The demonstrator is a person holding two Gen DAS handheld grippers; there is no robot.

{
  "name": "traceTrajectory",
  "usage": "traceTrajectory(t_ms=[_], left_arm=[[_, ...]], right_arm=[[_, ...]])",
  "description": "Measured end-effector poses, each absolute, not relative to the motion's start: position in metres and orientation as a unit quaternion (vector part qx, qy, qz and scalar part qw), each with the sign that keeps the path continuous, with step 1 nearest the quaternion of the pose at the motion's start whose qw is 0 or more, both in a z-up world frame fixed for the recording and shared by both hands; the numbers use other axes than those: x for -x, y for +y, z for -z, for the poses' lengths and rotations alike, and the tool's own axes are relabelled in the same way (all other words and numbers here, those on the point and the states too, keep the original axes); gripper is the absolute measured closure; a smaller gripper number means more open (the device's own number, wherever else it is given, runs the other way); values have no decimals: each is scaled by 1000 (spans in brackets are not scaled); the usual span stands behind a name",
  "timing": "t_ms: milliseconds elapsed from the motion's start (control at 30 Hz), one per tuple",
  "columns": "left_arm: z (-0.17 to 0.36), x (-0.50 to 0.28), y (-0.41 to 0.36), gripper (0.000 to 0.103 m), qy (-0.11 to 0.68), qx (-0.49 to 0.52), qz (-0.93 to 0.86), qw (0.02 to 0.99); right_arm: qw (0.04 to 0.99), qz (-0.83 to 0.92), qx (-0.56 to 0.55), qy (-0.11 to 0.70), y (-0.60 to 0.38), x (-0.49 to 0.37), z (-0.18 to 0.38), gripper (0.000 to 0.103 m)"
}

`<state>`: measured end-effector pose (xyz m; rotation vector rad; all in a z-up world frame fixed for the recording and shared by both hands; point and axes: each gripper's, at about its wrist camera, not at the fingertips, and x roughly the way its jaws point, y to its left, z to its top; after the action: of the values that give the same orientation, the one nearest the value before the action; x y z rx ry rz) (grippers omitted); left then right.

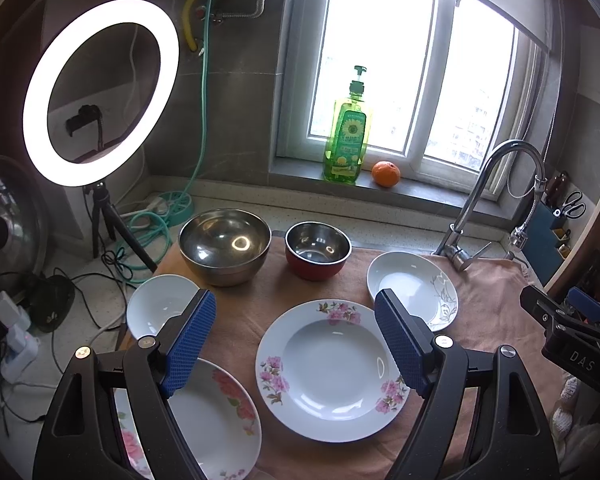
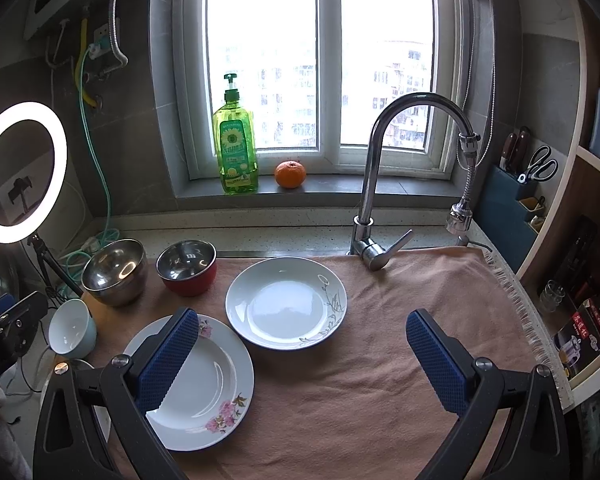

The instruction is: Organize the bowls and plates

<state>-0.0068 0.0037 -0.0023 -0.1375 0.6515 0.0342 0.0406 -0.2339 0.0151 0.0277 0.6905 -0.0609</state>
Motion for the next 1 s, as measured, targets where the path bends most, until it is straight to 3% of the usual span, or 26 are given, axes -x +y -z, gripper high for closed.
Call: traceTrajectory(t_ms=[1000], left_arm=[[11, 0, 8, 21, 335, 71, -16, 939]], right_arm=[[936, 33, -6, 351, -232, -47, -4, 0]])
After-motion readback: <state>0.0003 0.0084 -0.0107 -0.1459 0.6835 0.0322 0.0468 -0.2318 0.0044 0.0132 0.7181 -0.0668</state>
